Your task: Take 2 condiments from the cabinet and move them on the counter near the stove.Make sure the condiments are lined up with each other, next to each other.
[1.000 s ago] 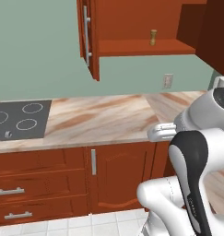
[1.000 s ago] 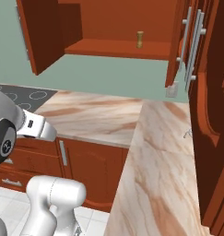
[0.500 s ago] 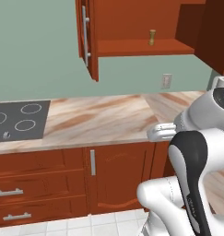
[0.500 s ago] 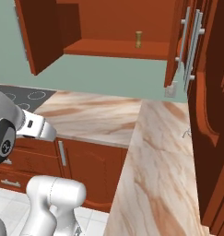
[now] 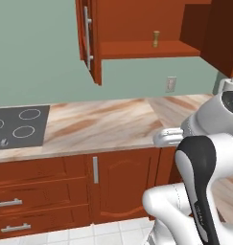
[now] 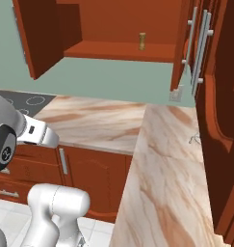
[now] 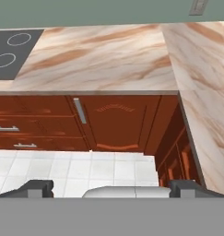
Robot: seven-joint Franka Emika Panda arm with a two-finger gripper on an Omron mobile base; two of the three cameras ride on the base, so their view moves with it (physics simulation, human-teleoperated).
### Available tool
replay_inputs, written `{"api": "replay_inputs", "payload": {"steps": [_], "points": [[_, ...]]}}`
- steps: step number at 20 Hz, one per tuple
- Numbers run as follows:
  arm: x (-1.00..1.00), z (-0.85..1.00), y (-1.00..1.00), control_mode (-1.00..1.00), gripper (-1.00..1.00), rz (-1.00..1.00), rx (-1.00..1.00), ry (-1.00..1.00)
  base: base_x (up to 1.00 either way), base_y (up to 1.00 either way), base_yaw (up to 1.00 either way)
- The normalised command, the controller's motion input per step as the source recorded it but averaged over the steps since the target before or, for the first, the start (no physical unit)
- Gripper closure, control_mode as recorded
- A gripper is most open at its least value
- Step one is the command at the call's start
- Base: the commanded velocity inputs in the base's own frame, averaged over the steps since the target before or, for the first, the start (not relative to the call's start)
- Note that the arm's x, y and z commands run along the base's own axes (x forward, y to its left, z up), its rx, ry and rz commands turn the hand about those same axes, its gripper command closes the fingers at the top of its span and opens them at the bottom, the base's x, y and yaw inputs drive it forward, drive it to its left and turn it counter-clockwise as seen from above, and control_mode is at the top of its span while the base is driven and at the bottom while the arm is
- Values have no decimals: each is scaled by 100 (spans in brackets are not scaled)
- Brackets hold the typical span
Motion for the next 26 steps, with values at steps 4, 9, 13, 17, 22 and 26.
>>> {"api": "replay_inputs", "payload": {"steps": [4, 9, 13, 17, 22, 26], "points": [[0, 0, 0, 100, -100, 0, 0, 0, 2, 55, -1], [0, 0, 0, 100, -100, 0, 0, 0, 8, 32, -1], [0, 0, 0, 100, -100, 0, 0, 0, 39, -17, -3], [0, 0, 0, 100, -100, 0, 0, 0, 58, -30, 0], [0, 0, 0, 100, -100, 0, 0, 0, 68, -21, 0], [0, 0, 0, 100, -100, 0, 0, 0, 59, -35, -1]]}}
